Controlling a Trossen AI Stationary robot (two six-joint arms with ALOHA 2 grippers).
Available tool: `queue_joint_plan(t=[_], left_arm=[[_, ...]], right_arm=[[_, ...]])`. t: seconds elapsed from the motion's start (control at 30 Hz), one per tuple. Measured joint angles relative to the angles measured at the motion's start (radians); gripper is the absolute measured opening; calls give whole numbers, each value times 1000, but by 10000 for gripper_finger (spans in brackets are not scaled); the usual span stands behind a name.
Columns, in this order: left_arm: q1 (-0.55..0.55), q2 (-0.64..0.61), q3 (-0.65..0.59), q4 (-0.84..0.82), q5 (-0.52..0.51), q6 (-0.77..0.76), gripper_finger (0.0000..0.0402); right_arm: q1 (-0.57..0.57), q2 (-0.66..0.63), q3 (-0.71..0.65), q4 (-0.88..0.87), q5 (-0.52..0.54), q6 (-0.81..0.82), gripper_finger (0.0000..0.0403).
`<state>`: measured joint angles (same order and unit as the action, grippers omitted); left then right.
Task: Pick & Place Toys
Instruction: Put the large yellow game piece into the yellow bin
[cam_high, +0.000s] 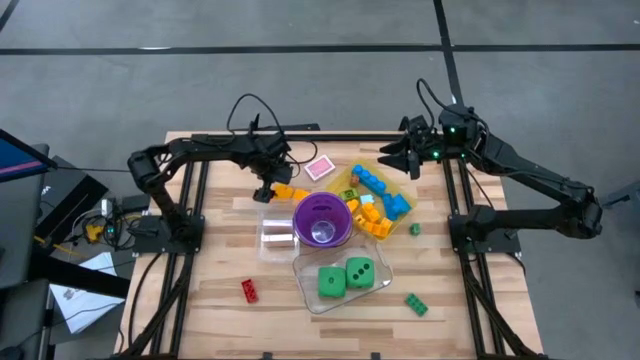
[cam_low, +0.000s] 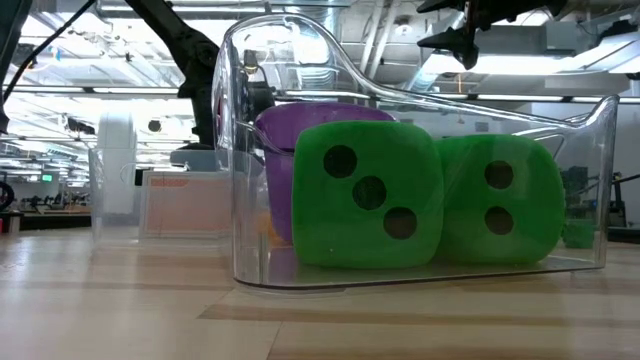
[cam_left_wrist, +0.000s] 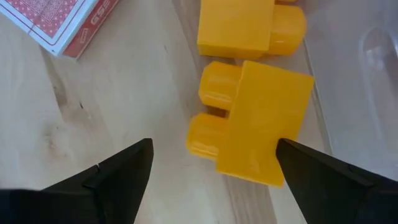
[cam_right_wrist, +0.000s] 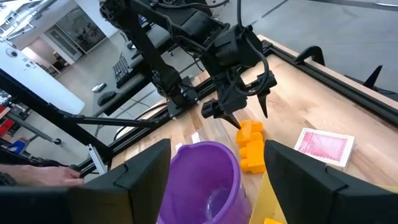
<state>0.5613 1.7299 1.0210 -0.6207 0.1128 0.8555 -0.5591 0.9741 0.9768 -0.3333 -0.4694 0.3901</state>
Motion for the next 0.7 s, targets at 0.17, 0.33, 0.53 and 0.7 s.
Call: queue_joint_plan(t=[0.17,0.33,0.53,0.7], left_arm=[[3,-46,-8,-8,-12,1,340],[6,-73,-6,-50,17,1,340],[-12,-63,-6,-28,33,5,340],[-14,-46,-5,-5,53,30,340]], right_arm=[[0,0,0,-1,1,3,250],[0,1,0,-1,3,2,250],[0,2,0,-2,3,2,250],[0,2,0,-2,3,2,250]])
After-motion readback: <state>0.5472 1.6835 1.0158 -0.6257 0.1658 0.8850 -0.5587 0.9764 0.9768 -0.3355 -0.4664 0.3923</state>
